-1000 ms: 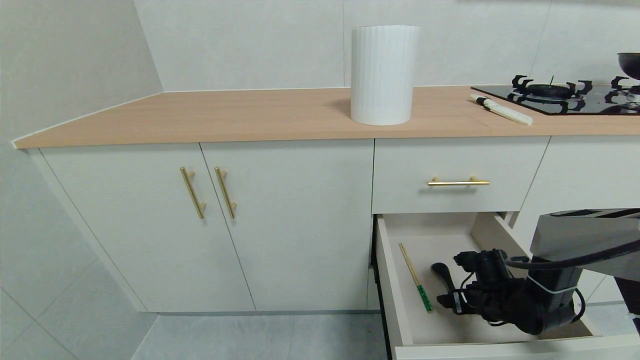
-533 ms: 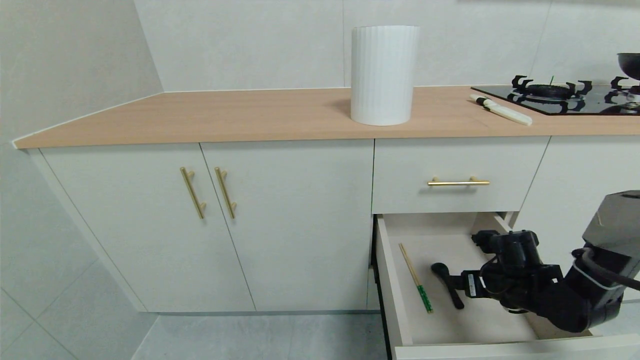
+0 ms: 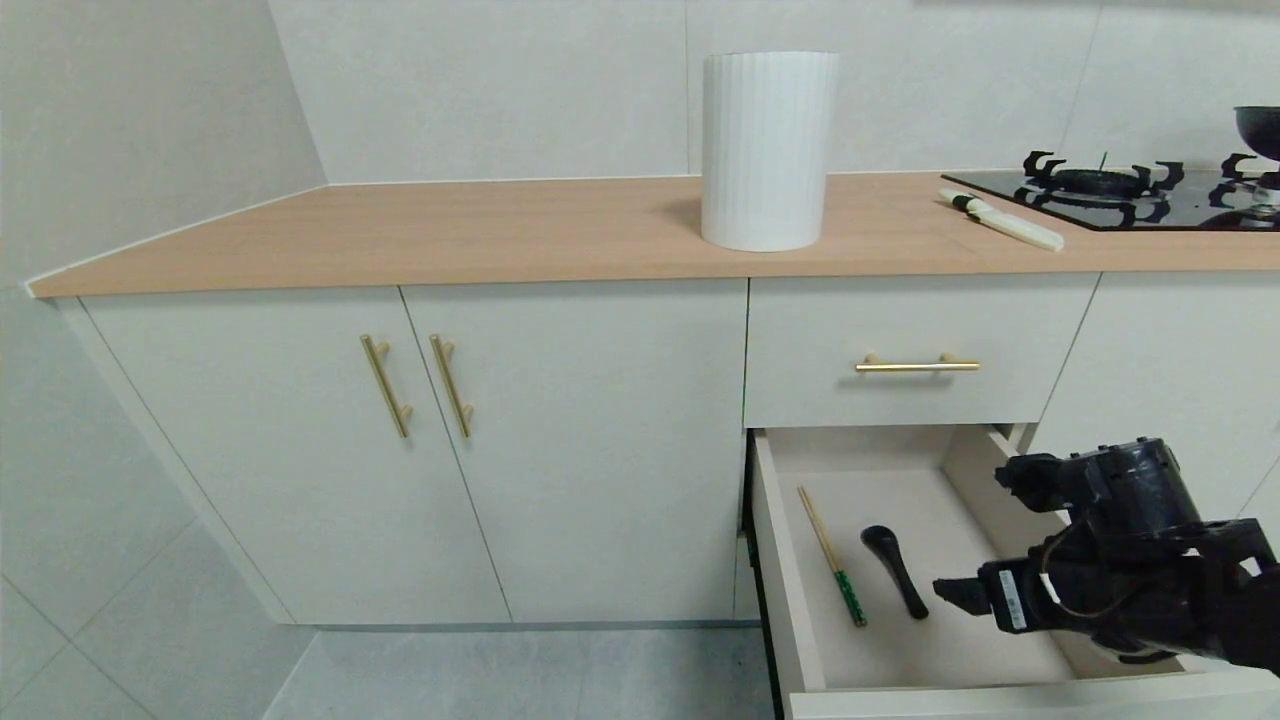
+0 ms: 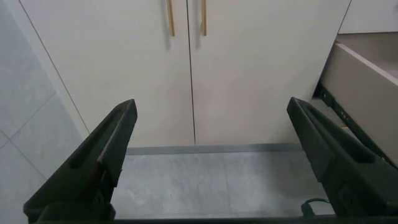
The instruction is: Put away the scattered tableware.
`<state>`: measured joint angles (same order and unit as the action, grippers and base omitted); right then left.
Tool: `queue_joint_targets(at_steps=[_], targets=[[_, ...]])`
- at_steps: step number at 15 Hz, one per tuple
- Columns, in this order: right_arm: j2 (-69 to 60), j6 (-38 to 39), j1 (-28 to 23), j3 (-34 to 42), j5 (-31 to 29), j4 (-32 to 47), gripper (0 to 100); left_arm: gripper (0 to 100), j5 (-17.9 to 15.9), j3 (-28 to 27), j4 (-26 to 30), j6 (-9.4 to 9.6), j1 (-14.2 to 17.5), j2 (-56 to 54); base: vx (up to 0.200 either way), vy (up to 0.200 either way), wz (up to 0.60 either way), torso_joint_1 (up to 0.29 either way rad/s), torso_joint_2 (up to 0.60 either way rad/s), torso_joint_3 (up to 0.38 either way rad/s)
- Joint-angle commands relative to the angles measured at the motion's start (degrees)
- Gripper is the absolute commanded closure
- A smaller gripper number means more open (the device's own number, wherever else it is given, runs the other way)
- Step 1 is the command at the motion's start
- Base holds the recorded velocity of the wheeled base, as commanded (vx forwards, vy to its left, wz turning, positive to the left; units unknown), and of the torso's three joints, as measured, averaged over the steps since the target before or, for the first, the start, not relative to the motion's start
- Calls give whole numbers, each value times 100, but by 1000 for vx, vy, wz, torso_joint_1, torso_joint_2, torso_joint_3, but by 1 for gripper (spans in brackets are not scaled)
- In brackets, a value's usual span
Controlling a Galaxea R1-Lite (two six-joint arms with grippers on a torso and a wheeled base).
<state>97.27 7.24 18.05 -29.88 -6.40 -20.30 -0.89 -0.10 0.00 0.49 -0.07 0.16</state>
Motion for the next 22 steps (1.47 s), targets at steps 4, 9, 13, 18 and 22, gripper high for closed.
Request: queue_joint_targets(at_steps=[4, 9, 13, 18, 22], targets=[[-1272, -3, 612, -203, -28, 1186, 0, 0, -8, 1, 9, 39, -1, 2, 0, 0, 0, 0, 0, 0], [-1245, -3, 620, -203, -37, 1186, 0, 0, -16, 1, 9, 30, -1, 2, -40, 0, 0, 0, 0, 0], [-1219, -3, 603, -194, -37, 1186, 0, 0, -8, 1, 0, 30, -1, 2, -200, 0, 0, 8, 4, 1], [-841, -3, 612, -176, -28, 1344, 0, 0, -8, 1, 0, 13, -1, 2, -40, 0, 0, -1, 0, 0], [-604, -364, 629, -132, -28, 1819, 0, 0, -8, 1, 9, 13, -1, 2, 0, 0, 0, 0, 0, 0]])
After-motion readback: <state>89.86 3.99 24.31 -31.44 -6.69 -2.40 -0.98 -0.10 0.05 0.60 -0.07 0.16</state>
